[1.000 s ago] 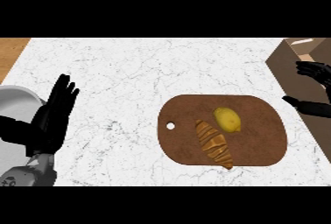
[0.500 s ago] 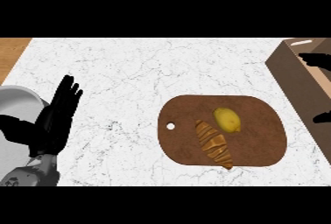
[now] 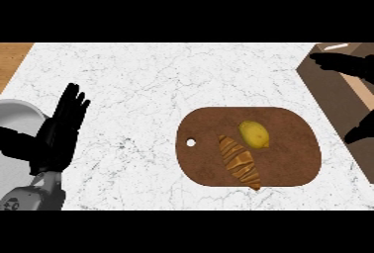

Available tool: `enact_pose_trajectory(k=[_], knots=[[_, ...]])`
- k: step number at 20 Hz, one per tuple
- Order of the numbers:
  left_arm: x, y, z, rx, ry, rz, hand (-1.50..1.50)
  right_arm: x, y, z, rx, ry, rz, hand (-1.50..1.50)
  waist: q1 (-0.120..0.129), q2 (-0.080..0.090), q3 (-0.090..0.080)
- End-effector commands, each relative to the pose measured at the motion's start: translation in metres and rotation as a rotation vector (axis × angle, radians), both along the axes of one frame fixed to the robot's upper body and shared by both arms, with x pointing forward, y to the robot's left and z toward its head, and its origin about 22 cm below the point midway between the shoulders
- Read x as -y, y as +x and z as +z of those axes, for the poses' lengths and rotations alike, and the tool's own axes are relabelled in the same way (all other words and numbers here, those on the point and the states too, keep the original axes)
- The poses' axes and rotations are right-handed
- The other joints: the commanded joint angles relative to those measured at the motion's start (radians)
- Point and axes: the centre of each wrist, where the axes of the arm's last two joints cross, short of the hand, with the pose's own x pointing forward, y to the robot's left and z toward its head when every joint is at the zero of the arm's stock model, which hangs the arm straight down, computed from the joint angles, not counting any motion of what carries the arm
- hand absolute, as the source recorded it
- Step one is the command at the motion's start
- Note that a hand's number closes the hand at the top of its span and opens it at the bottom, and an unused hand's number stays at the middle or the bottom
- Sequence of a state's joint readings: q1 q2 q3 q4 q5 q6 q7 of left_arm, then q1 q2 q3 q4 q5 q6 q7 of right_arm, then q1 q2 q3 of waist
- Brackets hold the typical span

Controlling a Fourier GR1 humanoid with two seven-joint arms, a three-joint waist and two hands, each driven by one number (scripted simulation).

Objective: Pick the lemon from the cutting board and place it in the cardboard box

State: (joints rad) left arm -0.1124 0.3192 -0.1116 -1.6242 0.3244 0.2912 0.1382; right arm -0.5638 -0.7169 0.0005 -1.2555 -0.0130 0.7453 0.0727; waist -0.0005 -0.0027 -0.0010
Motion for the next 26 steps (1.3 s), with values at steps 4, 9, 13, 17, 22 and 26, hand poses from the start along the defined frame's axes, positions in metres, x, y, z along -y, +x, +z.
enact_pose_trajectory(k=[4, 9, 13, 17, 22, 26], knots=[[0.002, -0.013, 0.012, 0.017, 0.0, 0.003, 0.0, -0.044, -0.017, -0.021, -0.029, -0.004, 0.018, -1.5, 0.0, 0.0, 0.001], [-0.001, -0.006, 0.005, 0.005, -0.001, -0.003, 0.0, -0.056, -0.017, -0.017, -0.065, -0.076, -0.022, -1.5, 0.0, 0.001, 0.001], [0.009, 0.015, 0.013, 0.005, -0.001, -0.004, 0.0, -0.079, -0.007, -0.025, -0.093, -0.052, -0.002, -1.5, 0.001, 0.003, 0.001], [-0.001, -0.009, -0.006, 0.007, -0.009, -0.005, 0.0, -0.061, -0.011, -0.046, -0.106, -0.083, -0.021, -1.5, 0.006, 0.003, 0.001], [0.013, 0.002, 0.002, -0.011, 0.022, -0.017, 0.0, -0.063, -0.029, -0.038, -0.066, -0.084, -0.045, -1.5, 0.0, 0.002, 0.001], [-0.005, 0.002, 0.023, 0.002, 0.017, -0.006, 0.0, -0.088, -0.028, -0.048, -0.073, -0.065, -0.058, -1.5, 0.002, 0.002, 0.001]])
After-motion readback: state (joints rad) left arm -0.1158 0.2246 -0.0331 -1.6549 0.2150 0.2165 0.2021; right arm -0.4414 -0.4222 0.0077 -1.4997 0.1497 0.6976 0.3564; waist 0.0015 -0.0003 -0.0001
